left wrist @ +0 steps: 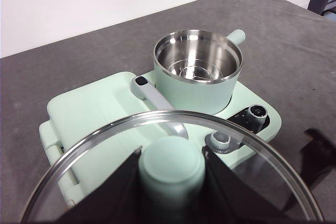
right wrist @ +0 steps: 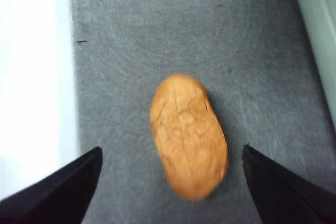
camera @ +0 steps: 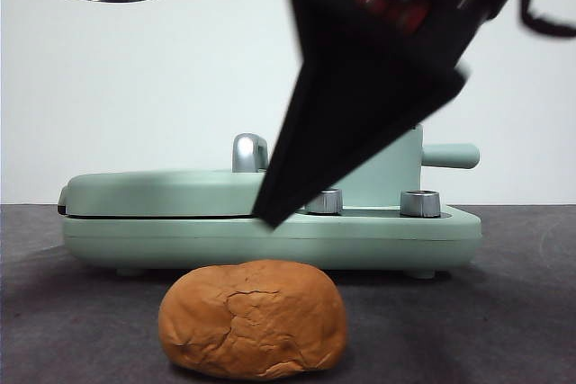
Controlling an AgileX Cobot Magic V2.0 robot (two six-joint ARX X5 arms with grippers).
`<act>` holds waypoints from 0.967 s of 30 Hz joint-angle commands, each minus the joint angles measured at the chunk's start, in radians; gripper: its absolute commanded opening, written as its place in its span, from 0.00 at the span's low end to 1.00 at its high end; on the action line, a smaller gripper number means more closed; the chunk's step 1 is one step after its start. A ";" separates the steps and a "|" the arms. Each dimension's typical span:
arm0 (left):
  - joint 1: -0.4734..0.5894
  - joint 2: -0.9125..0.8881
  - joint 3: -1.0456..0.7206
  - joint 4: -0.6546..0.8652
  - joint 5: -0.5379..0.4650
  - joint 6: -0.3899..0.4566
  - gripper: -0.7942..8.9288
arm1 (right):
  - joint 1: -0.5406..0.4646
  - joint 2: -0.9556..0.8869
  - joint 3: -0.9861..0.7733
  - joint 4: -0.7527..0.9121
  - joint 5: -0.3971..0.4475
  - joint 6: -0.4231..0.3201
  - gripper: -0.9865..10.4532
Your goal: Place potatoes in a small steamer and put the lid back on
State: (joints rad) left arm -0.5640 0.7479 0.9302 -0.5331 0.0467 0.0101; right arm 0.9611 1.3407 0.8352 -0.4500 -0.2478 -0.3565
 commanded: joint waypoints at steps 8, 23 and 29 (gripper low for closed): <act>-0.005 0.002 0.016 0.033 -0.002 0.000 0.10 | 0.017 0.189 0.018 0.084 0.044 -0.023 0.46; -0.005 0.002 0.016 0.063 -0.003 0.000 0.10 | -0.016 0.054 0.251 -0.209 0.106 0.011 0.31; -0.005 0.002 0.016 0.063 -0.003 0.000 0.10 | -0.112 0.036 0.541 -0.441 0.239 0.023 0.31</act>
State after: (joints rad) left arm -0.5640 0.7475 0.9302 -0.4984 0.0467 0.0105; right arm 0.8474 1.3628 1.3376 -0.9039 -0.0151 -0.3492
